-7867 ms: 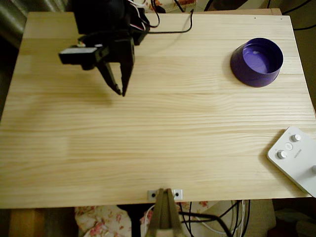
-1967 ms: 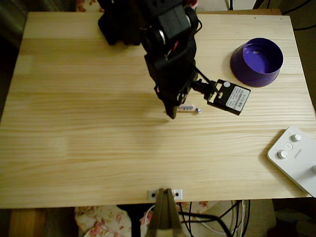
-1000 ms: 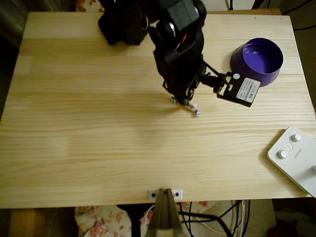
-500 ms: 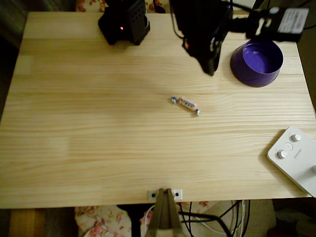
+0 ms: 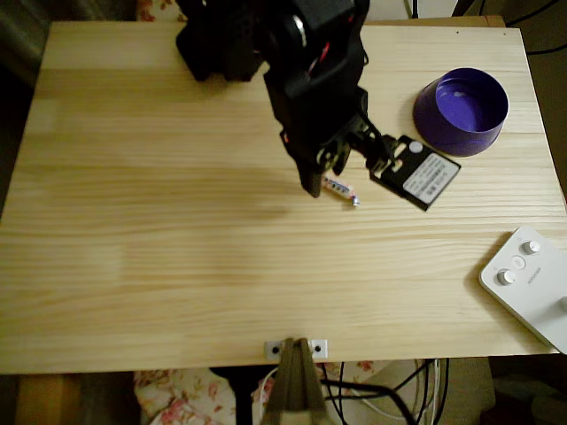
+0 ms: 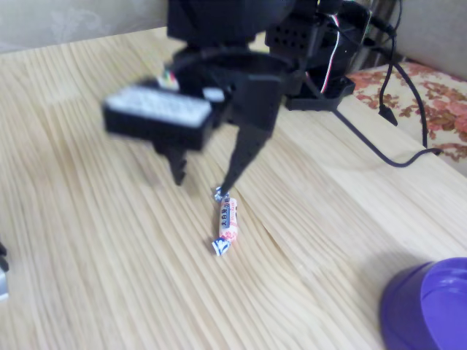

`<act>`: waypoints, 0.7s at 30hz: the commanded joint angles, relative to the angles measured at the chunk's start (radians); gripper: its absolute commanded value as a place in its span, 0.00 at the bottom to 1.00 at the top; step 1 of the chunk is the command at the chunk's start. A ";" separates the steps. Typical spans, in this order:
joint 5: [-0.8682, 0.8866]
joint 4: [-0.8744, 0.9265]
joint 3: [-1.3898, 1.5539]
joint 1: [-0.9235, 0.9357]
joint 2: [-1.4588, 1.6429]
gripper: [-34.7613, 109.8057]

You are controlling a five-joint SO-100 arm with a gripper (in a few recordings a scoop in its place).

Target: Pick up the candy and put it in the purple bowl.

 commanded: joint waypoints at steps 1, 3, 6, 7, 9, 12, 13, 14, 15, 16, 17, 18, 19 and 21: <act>0.034 0.014 0.005 -0.063 0.057 0.39; 0.049 0.012 0.003 -0.094 0.077 0.39; 0.055 -0.014 -0.002 -0.118 0.057 0.39; 0.055 -0.023 -0.002 -0.120 0.041 0.39; 0.048 -0.049 -0.003 -0.107 0.011 0.39; 0.026 -0.084 -0.003 -0.075 -0.028 0.39; 0.018 -0.092 -0.003 -0.069 -0.038 0.39; 0.012 -0.097 -0.003 -0.064 -0.048 0.39; 0.009 -0.101 -0.002 -0.061 -0.054 0.39; 0.006 -0.107 0.002 -0.060 -0.060 0.39; 0.005 -0.110 0.003 -0.058 -0.063 0.39; 0.005 -0.115 0.005 -0.058 -0.066 0.39; 0.005 -0.118 0.006 -0.058 -0.069 0.39; 0.005 -0.127 0.011 -0.055 -0.075 0.39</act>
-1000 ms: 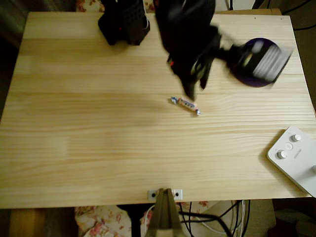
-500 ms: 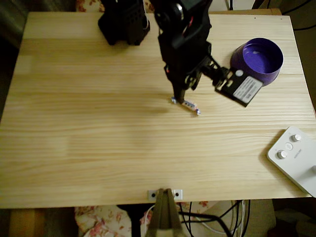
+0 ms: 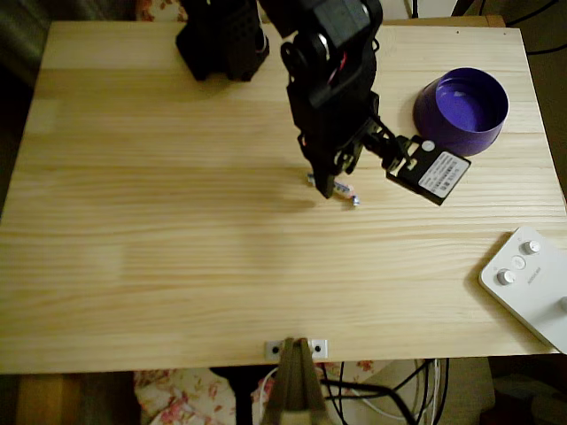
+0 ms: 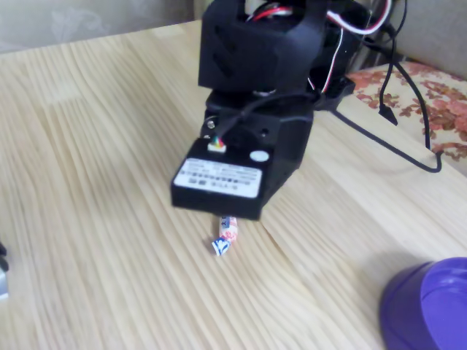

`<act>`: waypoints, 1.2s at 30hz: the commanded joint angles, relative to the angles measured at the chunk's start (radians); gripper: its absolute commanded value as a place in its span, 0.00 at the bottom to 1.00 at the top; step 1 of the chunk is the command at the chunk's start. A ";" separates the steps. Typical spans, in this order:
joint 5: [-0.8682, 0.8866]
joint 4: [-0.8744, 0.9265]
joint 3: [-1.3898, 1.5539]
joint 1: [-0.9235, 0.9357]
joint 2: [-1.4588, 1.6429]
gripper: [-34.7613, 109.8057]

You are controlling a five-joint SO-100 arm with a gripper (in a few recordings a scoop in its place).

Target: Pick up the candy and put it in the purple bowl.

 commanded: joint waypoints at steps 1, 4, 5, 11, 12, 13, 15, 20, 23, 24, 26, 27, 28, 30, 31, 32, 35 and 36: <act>-0.009 -0.018 -0.006 0.003 0.015 0.39; -0.002 -0.034 0.003 0.003 0.005 0.39; 0.002 -0.038 0.005 0.002 0.002 0.39; 0.032 -0.074 0.026 -0.011 -0.023 0.39; 0.040 -0.078 0.029 -0.014 -0.028 0.39; 0.048 -0.081 0.031 -0.017 -0.032 0.39; 0.063 -0.091 0.031 -0.018 -0.041 0.39; 0.075 -0.110 0.031 -0.018 -0.071 0.39; 0.084 -0.112 0.026 -0.015 -0.077 0.38; 0.087 -0.112 0.026 -0.015 -0.078 0.36; 0.091 -0.112 0.026 -0.012 -0.078 0.32; 0.091 -0.112 0.026 -0.011 -0.077 0.30; 0.091 -0.110 0.026 -0.011 -0.075 0.27; 0.083 -0.107 0.031 -0.009 -0.072 0.24; 0.080 -0.107 0.034 -0.008 -0.067 0.24; 0.077 -0.106 0.035 -0.008 -0.064 0.24; 0.075 -0.092 0.034 -0.008 -0.046 0.24; 0.077 -0.078 0.029 -0.006 -0.032 0.24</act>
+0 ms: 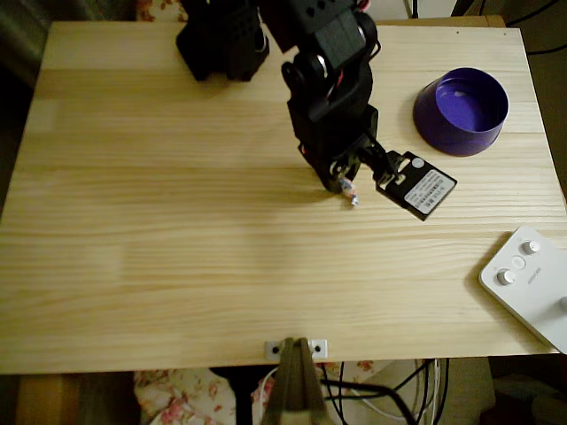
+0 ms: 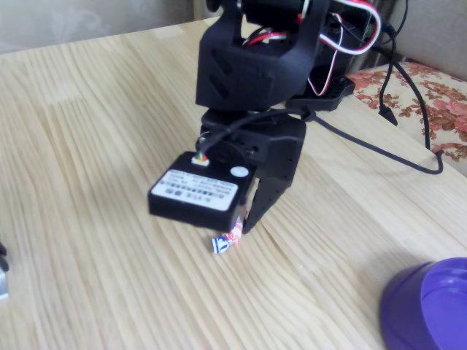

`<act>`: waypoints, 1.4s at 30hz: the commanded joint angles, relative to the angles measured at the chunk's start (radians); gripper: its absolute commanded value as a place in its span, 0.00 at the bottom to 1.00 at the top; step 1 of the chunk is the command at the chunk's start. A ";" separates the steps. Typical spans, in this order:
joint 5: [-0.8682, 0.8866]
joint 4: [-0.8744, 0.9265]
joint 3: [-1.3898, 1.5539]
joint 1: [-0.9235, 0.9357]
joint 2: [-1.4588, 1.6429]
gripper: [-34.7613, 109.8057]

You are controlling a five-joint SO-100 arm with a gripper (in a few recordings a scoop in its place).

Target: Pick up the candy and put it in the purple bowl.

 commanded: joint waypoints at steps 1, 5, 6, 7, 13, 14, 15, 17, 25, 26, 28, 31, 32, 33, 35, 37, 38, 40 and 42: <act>-0.006 0.057 -0.011 -0.008 0.067 0.24; 0.014 0.190 -0.072 -0.028 0.252 0.24; 0.015 0.219 -0.091 -0.049 0.311 0.24; 0.015 0.242 -0.109 -0.077 0.367 0.23; 0.038 0.324 -0.272 -0.333 0.488 0.23; 0.043 0.324 -0.298 -0.383 0.482 0.23; 0.046 0.322 -0.327 -0.431 0.472 0.23; 0.048 0.311 -0.387 -0.525 0.433 0.23; 0.008 0.189 -0.680 -0.669 0.077 0.23; 0.014 0.192 -0.732 -0.667 0.018 0.23; 0.025 0.198 -0.819 -0.655 -0.083 0.23; 0.040 0.198 -0.856 -0.627 -0.164 0.23; 0.044 0.196 -0.844 -0.620 -0.176 0.23; 0.046 0.190 -0.821 -0.615 -0.181 0.23; 0.043 0.164 -0.752 -0.614 -0.178 0.23; 0.038 0.138 -0.684 -0.614 -0.169 0.23; 0.040 0.132 -0.658 -0.614 -0.164 0.23; 0.049 0.127 -0.614 -0.609 -0.149 0.24; 0.058 0.127 -0.580 -0.604 -0.132 0.25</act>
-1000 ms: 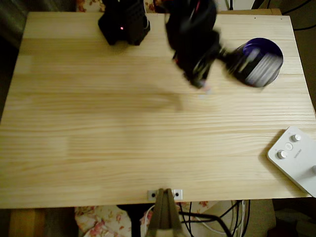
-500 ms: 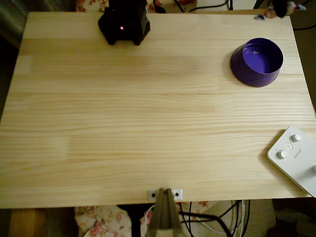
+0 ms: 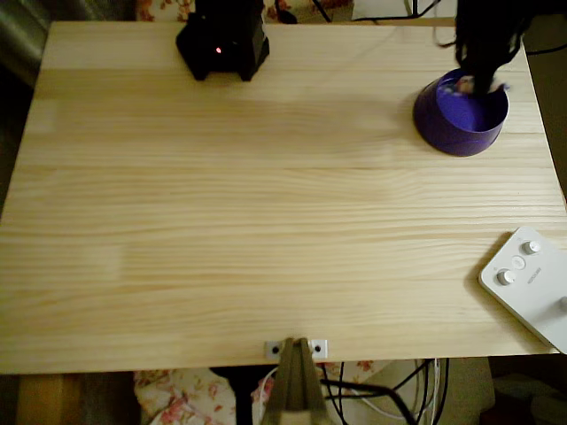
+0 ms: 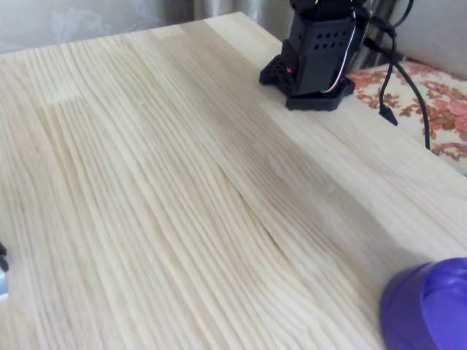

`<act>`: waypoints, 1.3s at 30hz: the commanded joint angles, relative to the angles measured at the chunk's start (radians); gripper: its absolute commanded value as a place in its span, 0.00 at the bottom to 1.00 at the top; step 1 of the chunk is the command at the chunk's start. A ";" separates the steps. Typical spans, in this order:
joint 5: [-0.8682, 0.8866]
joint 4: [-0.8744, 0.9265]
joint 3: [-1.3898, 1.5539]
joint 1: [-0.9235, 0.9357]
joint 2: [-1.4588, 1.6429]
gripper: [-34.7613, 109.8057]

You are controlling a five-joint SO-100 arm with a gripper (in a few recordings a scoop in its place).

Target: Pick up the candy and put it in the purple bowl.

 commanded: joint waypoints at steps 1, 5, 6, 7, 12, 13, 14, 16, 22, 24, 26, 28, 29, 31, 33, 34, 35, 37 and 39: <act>0.015 -0.011 0.026 0.000 0.106 0.27; 0.026 0.000 0.051 0.014 0.124 0.35; 0.026 0.000 0.055 0.017 0.133 0.36; 0.026 0.002 0.061 0.020 0.146 0.38; 0.006 0.038 0.092 0.037 0.241 0.36; -0.002 0.051 0.098 0.046 0.276 0.35; -0.011 0.064 0.107 0.060 0.318 0.32; -0.037 0.086 0.138 0.097 0.414 0.27; -0.230 0.153 0.365 0.232 0.632 0.24; -0.279 0.156 0.460 0.293 0.712 0.24; -0.339 0.158 0.534 0.365 0.799 0.24; -0.393 0.156 0.595 0.449 0.885 0.24; -0.413 0.167 0.617 0.491 0.923 0.24; -0.416 0.207 0.652 0.566 0.980 0.24; -0.431 0.261 0.686 0.630 1.026 0.24; -0.434 0.284 0.699 0.667 1.052 0.24; -0.434 0.301 0.713 0.710 1.083 0.24; -0.456 0.318 0.739 0.810 1.135 0.24; -0.512 0.296 0.781 0.917 1.183 0.24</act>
